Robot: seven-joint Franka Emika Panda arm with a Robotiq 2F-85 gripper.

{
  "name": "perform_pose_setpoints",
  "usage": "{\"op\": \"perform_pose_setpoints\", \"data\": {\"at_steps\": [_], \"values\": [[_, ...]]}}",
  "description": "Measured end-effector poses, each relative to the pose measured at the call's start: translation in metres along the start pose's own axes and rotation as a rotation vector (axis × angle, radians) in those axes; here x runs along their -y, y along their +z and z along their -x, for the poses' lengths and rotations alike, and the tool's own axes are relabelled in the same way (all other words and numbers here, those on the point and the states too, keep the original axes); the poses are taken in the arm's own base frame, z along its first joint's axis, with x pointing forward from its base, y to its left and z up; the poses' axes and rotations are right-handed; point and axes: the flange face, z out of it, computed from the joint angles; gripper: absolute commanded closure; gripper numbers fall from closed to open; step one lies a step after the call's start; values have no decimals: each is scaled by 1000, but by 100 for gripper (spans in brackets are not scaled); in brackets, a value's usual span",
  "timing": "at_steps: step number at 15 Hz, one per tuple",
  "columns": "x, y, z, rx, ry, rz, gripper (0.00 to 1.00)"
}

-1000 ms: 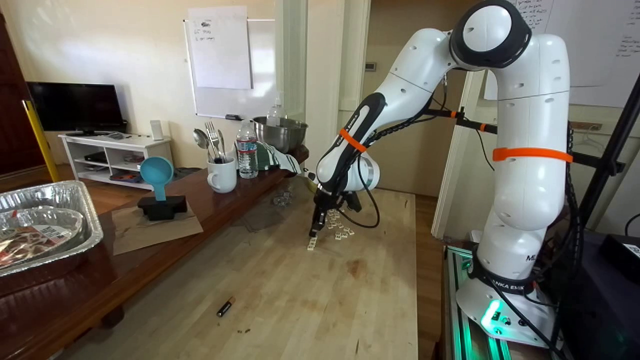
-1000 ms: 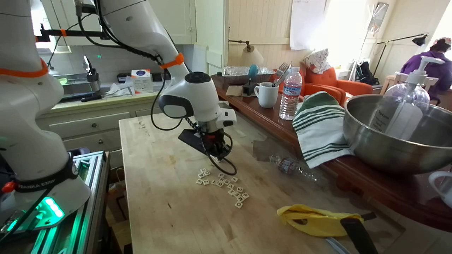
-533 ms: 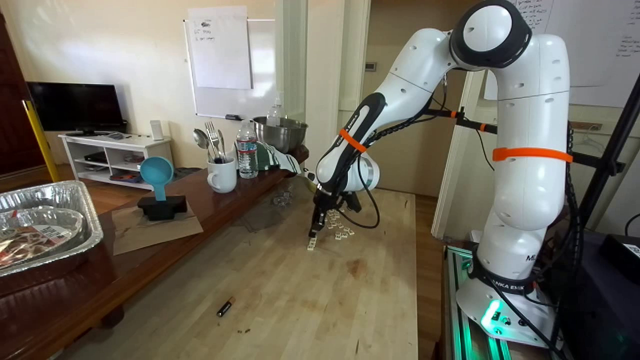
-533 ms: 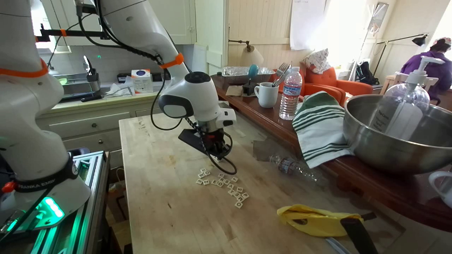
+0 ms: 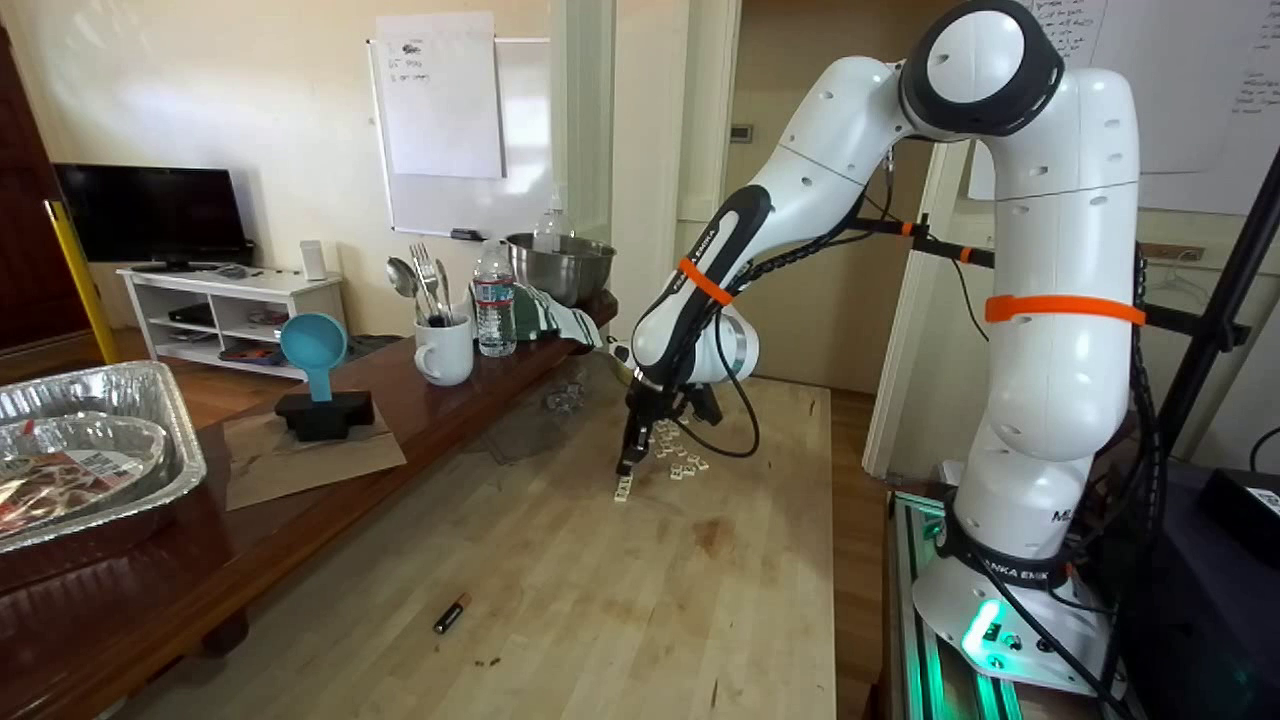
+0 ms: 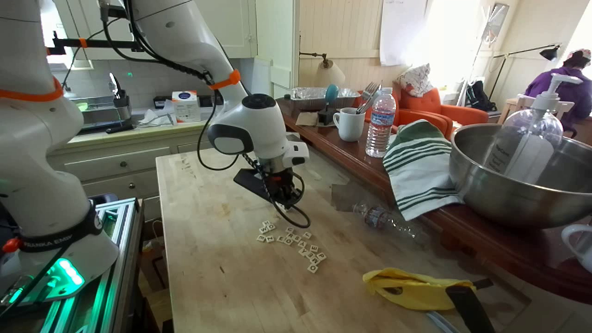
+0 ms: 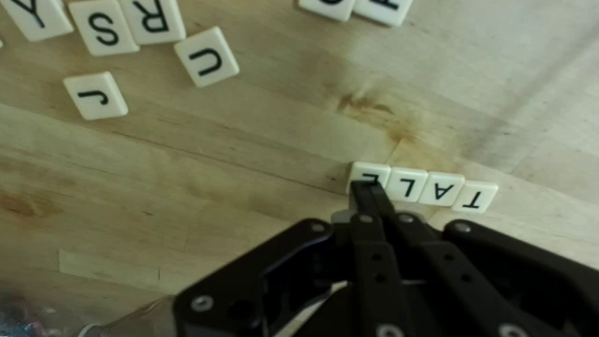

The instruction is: Use the tile letters to spell the word tale

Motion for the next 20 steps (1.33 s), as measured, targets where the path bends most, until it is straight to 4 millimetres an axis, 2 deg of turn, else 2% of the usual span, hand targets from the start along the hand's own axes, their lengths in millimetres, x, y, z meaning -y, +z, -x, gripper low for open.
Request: {"op": "perform_pose_setpoints", "data": {"at_steps": [20], "values": [[11, -1, -7, -19, -13, -20, 100]]}}
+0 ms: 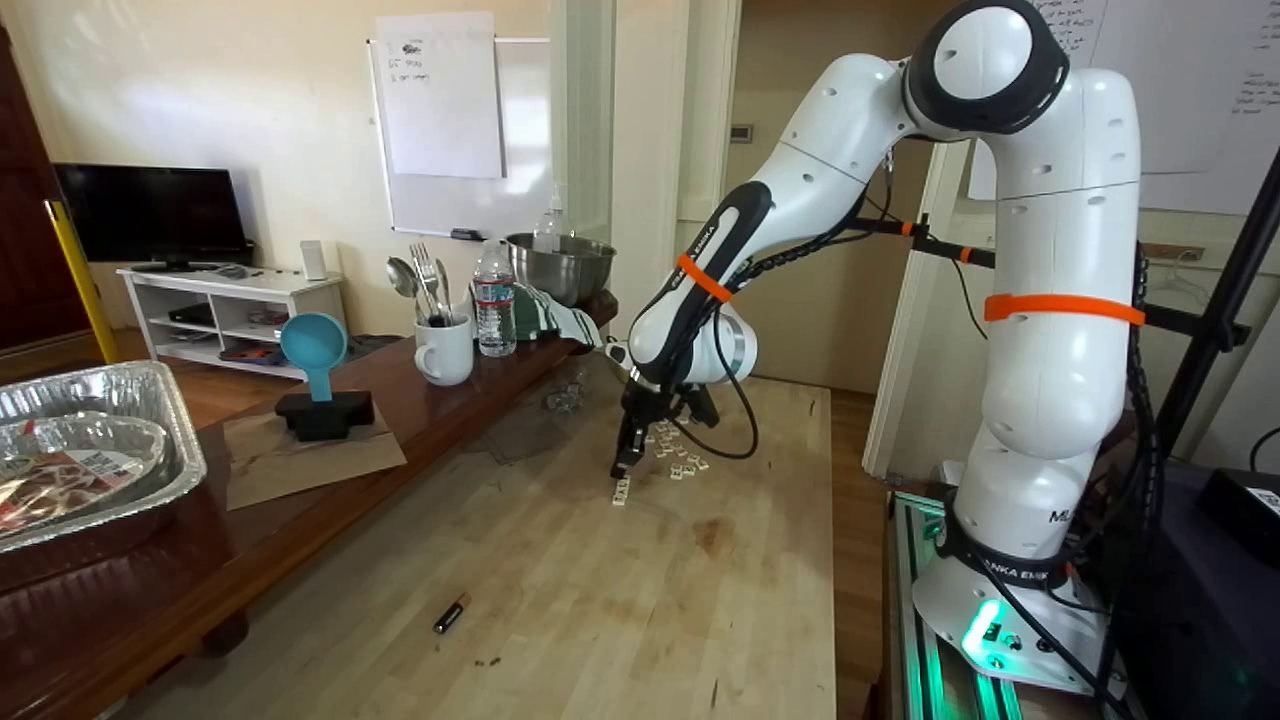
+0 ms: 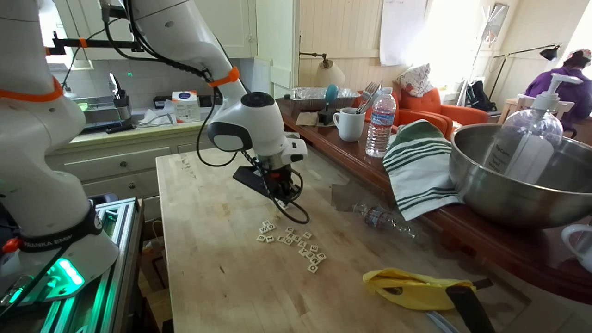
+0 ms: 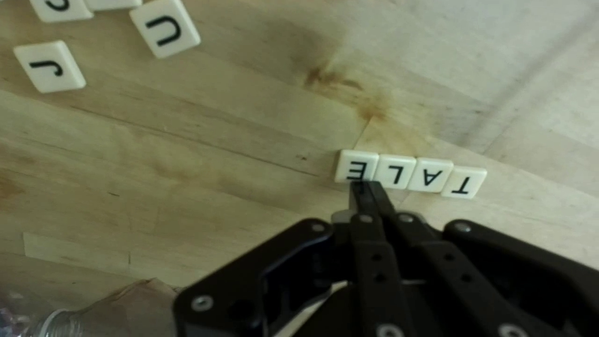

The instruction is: Use the tile letters to spell the word tale

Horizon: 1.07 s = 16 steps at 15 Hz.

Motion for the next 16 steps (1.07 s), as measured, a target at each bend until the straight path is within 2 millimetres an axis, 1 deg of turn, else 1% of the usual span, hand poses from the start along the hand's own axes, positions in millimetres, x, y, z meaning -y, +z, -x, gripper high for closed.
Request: {"op": "perform_pose_setpoints", "data": {"at_steps": [1, 2, 3, 4, 5, 7, 10, 12, 13, 16], "values": [[1, -1, -1, -3, -1, 0, 100], [2, -2, -2, -6, 0, -1, 74], [3, -3, -2, -9, 1, -2, 72], [5, -5, -2, -12, 2, -1, 66], [7, -7, -2, -13, 1, -1, 58], [12, -11, -1, -14, -4, 2, 45], [16, -17, 2, -12, -11, 9, 20], [18, -20, 5, -9, -12, 13, 7], [19, -22, 7, -7, -10, 14, 1], [22, -26, 11, -3, -6, 18, 0]]}}
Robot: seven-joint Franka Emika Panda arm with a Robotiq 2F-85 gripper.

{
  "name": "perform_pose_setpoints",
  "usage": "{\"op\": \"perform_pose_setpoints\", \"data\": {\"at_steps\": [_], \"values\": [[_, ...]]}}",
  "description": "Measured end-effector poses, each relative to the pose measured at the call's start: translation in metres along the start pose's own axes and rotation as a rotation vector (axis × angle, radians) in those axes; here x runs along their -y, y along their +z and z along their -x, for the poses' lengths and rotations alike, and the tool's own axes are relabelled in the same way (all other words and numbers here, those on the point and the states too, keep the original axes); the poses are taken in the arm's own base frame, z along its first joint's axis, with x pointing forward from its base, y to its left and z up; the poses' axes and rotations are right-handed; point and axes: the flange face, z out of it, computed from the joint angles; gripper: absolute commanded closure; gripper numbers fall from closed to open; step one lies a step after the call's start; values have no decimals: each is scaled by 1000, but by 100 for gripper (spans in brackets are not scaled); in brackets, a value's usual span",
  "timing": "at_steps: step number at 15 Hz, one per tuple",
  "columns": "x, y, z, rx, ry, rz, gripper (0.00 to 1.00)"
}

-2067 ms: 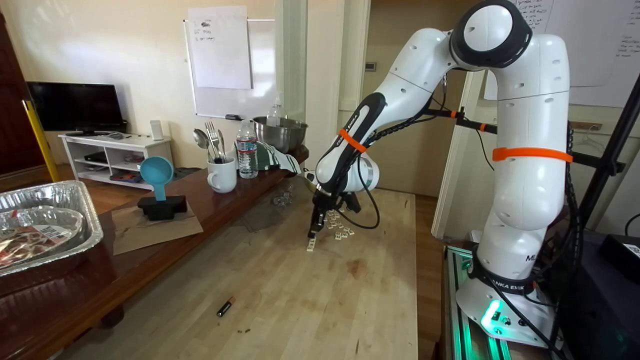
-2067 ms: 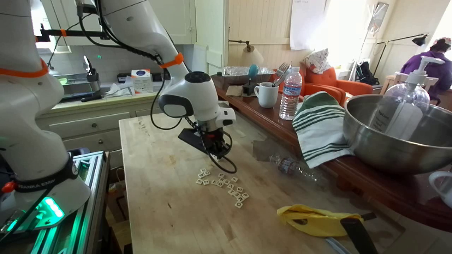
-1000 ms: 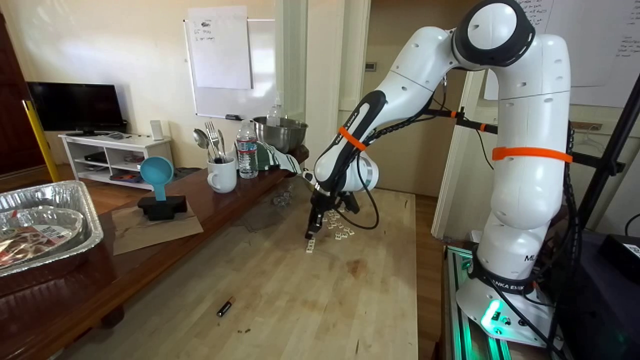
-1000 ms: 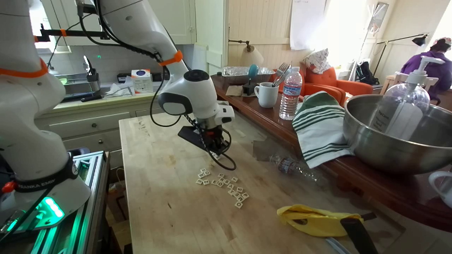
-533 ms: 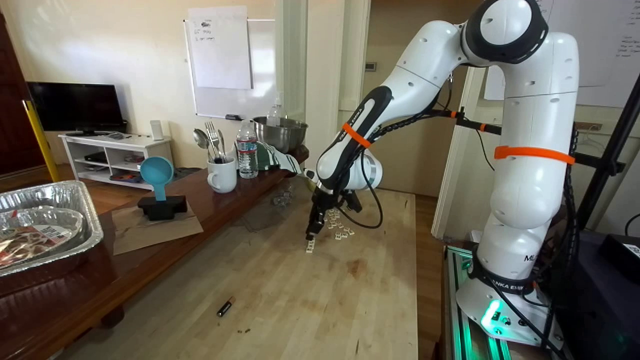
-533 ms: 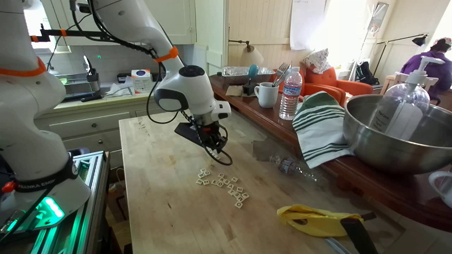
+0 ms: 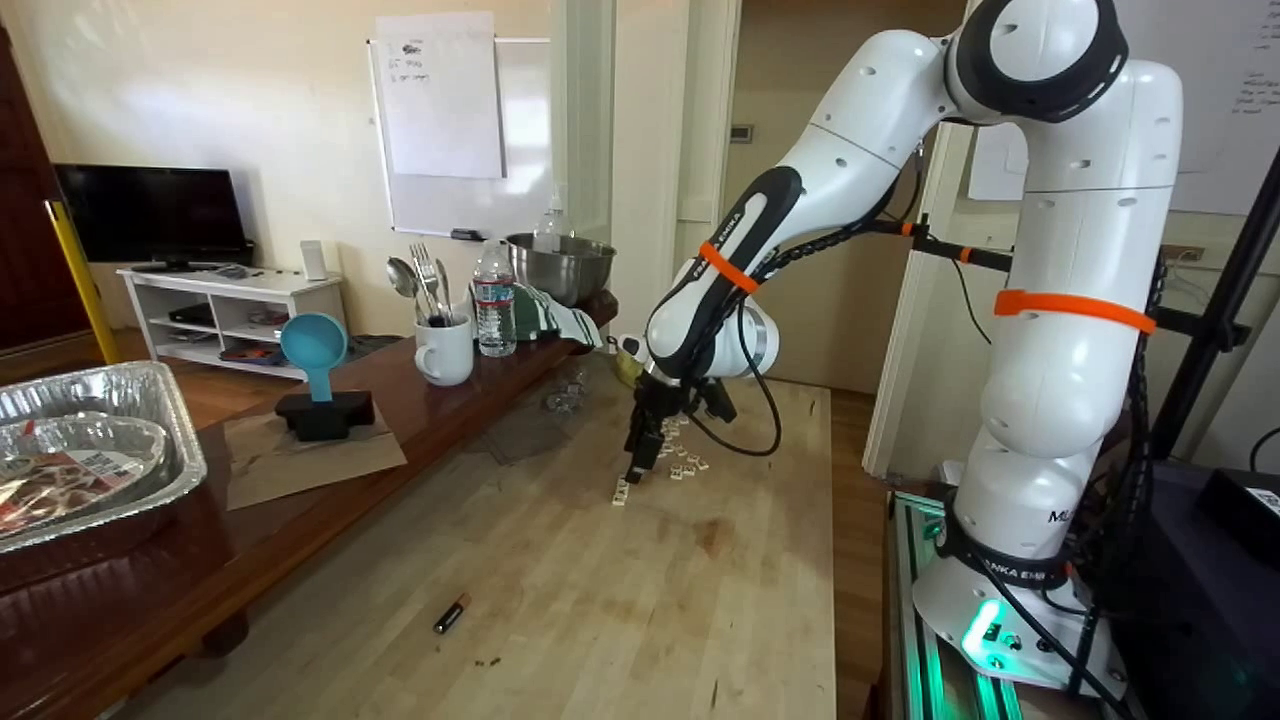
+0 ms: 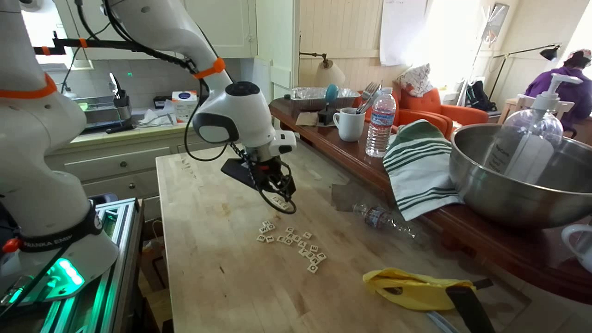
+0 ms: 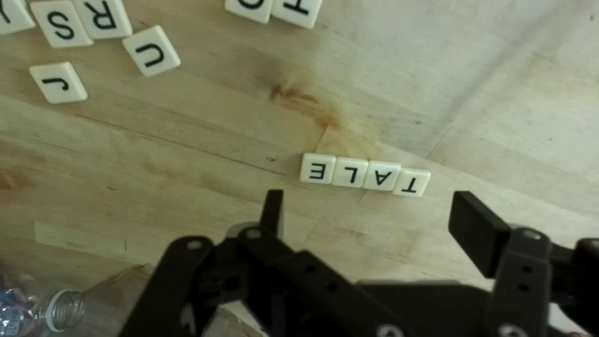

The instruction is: Use the tile letters to spell the word tale

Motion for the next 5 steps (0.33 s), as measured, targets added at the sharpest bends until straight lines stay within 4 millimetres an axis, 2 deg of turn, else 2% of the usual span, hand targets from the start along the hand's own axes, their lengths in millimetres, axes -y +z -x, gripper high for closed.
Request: {"op": "perform_pose_setpoints", "data": {"at_steps": [5], "values": [[5, -5, 5, 6, 29, 5, 0]]}}
